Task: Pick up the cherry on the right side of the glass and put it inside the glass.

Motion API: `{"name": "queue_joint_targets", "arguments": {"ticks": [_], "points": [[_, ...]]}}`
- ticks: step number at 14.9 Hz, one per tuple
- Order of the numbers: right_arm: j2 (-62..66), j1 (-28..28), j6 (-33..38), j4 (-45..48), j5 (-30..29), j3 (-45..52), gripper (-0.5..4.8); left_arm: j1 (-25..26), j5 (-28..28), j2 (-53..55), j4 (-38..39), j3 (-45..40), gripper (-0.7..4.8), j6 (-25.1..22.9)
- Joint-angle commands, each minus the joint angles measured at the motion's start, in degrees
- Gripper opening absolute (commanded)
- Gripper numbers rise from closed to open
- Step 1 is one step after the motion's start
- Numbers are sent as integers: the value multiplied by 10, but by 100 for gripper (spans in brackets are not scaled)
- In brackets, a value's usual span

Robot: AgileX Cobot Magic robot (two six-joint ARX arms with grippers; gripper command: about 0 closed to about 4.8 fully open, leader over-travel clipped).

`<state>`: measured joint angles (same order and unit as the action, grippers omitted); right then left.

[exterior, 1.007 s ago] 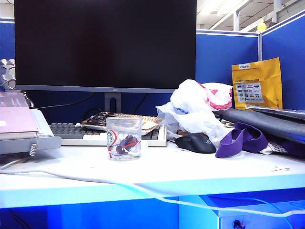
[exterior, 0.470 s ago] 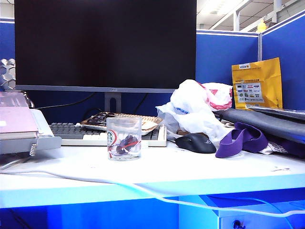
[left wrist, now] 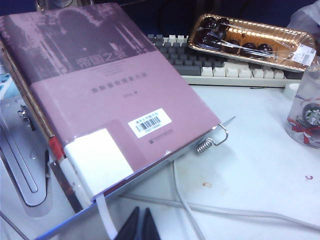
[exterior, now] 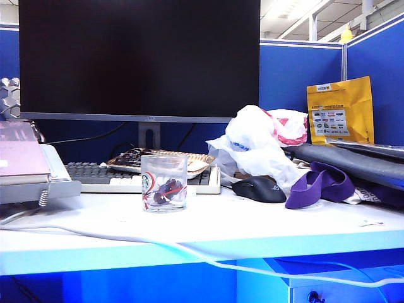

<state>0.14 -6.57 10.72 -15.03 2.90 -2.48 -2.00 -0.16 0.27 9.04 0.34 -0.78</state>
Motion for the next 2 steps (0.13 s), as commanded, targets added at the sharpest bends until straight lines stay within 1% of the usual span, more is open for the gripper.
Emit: {"name": "queue_joint_targets", "arguments": {"ticks": [1, 2], "points": [[0, 0, 2, -3, -1, 2, -1, 0, 2, -2, 7, 0, -5, -3], [0, 0, 2, -3, -1, 2, -1, 0, 2, -2, 7, 0, -5, -3]]}}
